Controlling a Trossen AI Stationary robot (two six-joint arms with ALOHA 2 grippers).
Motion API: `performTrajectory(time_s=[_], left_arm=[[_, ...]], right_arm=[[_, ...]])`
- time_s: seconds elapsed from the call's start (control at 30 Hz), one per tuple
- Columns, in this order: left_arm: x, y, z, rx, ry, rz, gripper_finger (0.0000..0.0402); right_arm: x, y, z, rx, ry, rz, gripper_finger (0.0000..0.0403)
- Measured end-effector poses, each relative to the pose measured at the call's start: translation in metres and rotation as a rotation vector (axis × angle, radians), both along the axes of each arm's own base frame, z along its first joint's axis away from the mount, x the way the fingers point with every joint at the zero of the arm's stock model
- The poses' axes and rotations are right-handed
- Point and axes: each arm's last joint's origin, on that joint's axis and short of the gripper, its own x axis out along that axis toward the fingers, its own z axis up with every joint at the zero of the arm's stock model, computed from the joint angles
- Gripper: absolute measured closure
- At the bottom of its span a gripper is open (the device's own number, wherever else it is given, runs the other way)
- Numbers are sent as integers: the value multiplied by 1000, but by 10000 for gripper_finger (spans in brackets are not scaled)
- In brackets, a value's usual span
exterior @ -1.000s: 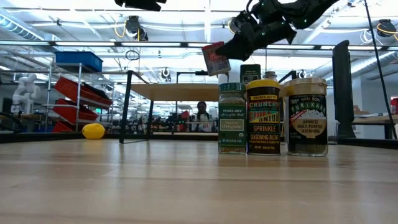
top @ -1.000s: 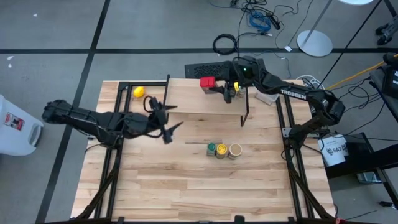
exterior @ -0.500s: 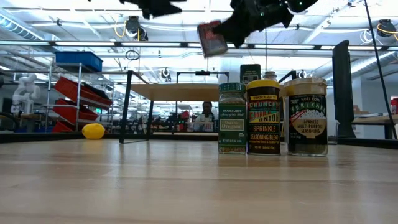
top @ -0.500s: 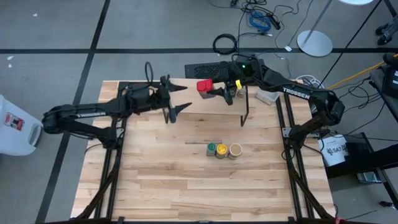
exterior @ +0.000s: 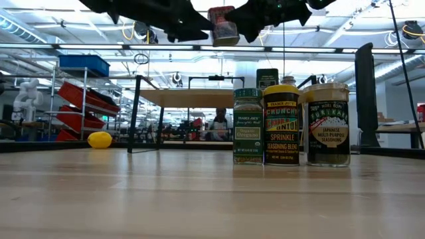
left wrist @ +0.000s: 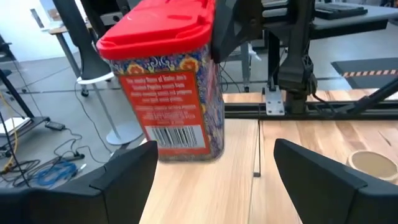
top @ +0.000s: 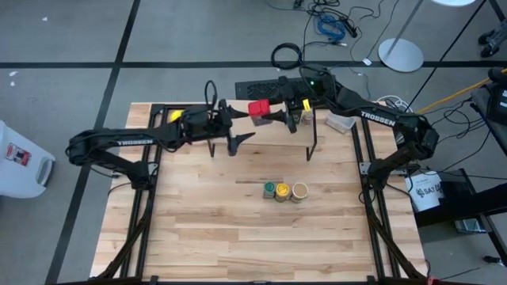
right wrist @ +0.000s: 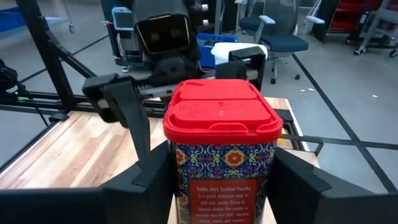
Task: Shelf spices
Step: Put the red seasoning can on the shelf
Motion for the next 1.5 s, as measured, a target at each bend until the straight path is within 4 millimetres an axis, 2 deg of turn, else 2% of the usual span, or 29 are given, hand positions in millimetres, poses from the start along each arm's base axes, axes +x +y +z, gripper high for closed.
performTrajectory(time_s=[0.47, 0.77, 1.23, 1.5], left_arm=[[15, 12, -12, -11, -38, 25, 70], [15, 13, -11, -8, -46, 25, 72], [15, 12, -12, -10, -45, -6, 159], [15, 12, -12, -8, -43, -11, 171]], right_arm=[[5, 9, 1, -6, -7, 31, 206], [5, 9, 1, -9, -14, 32, 206], [5, 9, 2, -14, -19, 31, 206], [5, 9, 2, -15, -19, 33, 206]])
